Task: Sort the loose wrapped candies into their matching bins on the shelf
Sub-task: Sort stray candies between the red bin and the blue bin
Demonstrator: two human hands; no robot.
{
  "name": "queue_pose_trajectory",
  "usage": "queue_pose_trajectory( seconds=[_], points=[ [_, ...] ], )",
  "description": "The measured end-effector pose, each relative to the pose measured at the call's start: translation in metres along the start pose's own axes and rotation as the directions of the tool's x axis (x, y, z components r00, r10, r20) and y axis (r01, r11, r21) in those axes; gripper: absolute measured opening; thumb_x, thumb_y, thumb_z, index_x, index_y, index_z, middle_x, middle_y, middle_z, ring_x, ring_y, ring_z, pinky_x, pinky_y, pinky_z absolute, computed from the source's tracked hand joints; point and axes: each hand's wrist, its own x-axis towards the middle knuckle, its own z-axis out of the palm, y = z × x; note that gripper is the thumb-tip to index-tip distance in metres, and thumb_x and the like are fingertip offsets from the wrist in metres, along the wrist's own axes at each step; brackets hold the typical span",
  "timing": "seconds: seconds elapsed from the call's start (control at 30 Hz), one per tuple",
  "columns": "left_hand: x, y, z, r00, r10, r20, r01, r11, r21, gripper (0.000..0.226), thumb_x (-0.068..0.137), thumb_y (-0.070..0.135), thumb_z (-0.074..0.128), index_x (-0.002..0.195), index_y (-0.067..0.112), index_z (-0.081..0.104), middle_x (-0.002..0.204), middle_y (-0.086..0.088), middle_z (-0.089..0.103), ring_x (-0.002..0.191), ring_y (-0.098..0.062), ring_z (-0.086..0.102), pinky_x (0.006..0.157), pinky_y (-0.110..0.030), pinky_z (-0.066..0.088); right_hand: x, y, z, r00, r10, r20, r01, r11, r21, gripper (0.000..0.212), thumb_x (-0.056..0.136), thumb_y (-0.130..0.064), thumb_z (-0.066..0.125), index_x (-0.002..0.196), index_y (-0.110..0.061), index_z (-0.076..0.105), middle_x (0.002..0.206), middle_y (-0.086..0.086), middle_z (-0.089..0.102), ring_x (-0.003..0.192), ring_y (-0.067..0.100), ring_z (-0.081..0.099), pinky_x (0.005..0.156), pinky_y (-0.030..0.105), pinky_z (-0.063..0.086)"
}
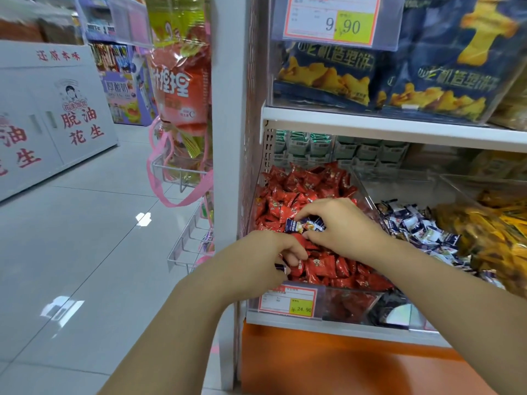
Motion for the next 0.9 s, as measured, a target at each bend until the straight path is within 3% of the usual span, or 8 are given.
queue_pose_trajectory(
  seconds=[0.13,0.2,0.4,0.6,0.67,0.73,0.8,0.9],
  points=[
    [0.004,0.004,-0.001,0.975,0.018,-0.221,-0.046,0.992,-0.122,0.04,0.086,-0.005,0.057,0.11,0.026,0.064,0.096,0.012,0.061,0.087,0.001,0.06,0.07,-0.002,0.044,-0.005,-0.001,-0.006,0.997,-0.006,-0.083,0.011,0.998,0.057,0.034,0.083,-0.021,0.067,0.118,-0.023,0.065,0.122,-0.005,0.064,0.115,0.012,0.056,0.102,0.032,0.041],
    [0.011,0.011,0.0,0.933,0.057,-0.356,-0.095,0.992,-0.089,0.039,0.086,-0.003,0.059,0.109,0.027,0.065,0.094,0.015,0.061,0.084,0.01,0.056,0.071,0.002,0.038,-0.009,0.0,-0.014,0.991,-0.006,-0.135,0.017,0.996,0.083,0.033,0.083,-0.021,0.069,0.116,-0.022,0.066,0.118,-0.006,0.065,0.112,0.012,0.057,0.098,0.029,0.043],
    [0.051,0.049,0.02,0.782,0.134,-0.609,-0.229,0.97,-0.081,0.035,0.084,-0.003,0.06,0.11,0.021,0.065,0.102,0.008,0.065,0.095,0.0,0.057,0.085,-0.005,0.039,-0.047,0.027,-0.045,0.945,0.129,-0.301,-0.09,0.986,0.141,0.033,0.081,-0.021,0.072,0.114,-0.021,0.067,0.11,-0.008,0.066,0.105,0.008,0.058,0.096,0.02,0.038],
    [0.098,0.105,0.061,0.756,0.218,-0.617,-0.32,0.946,-0.057,0.034,0.085,0.0,0.06,0.115,0.016,0.063,0.109,0.004,0.062,0.102,-0.007,0.054,0.088,-0.009,0.034,-0.094,0.087,-0.066,0.873,0.343,-0.347,-0.325,0.939,0.111,0.032,0.082,-0.017,0.071,0.114,-0.016,0.067,0.113,0.0,0.067,0.106,0.014,0.058,0.088,0.017,0.035],
    [0.111,0.117,0.074,0.787,0.27,-0.554,-0.326,0.945,-0.002,0.036,0.088,0.004,0.06,0.121,0.018,0.061,0.118,0.002,0.059,0.109,-0.011,0.054,0.1,-0.02,0.035,-0.102,0.105,-0.068,0.862,0.402,-0.308,-0.392,0.915,0.096,0.037,0.084,-0.02,0.069,0.12,-0.017,0.063,0.118,0.0,0.065,0.112,0.017,0.057,0.092,0.022,0.038],
    [0.119,0.121,0.083,0.82,0.301,-0.487,-0.281,0.953,0.116,0.039,0.09,0.009,0.058,0.126,0.023,0.057,0.127,0.004,0.053,0.118,-0.013,0.05,0.112,-0.037,0.026,-0.107,0.116,-0.071,0.872,0.429,-0.235,-0.42,0.903,0.09,0.044,0.085,-0.023,0.068,0.128,-0.019,0.057,0.125,0.0,0.061,0.117,0.018,0.054,0.096,0.026,0.039],
    [0.121,0.119,0.083,0.825,0.292,-0.484,-0.247,0.956,0.155,0.038,0.09,0.011,0.058,0.125,0.027,0.057,0.128,0.008,0.051,0.121,-0.012,0.047,0.115,-0.044,0.02,-0.11,0.121,-0.074,0.885,0.425,-0.192,-0.42,0.905,0.068,0.046,0.086,-0.025,0.067,0.131,-0.021,0.054,0.13,0.0,0.058,0.119,0.016,0.052,0.097,0.025,0.038],
    [0.116,0.109,0.072,0.806,0.306,-0.507,-0.269,0.952,0.148,0.035,0.089,0.007,0.058,0.12,0.023,0.061,0.122,0.006,0.056,0.115,-0.013,0.052,0.108,-0.039,0.034,-0.113,0.119,-0.074,0.894,0.406,-0.187,-0.399,0.914,0.079,0.038,0.089,-0.025,0.064,0.126,-0.024,0.057,0.128,-0.003,0.058,0.116,0.013,0.052,0.094,0.022,0.038]
  ],
)
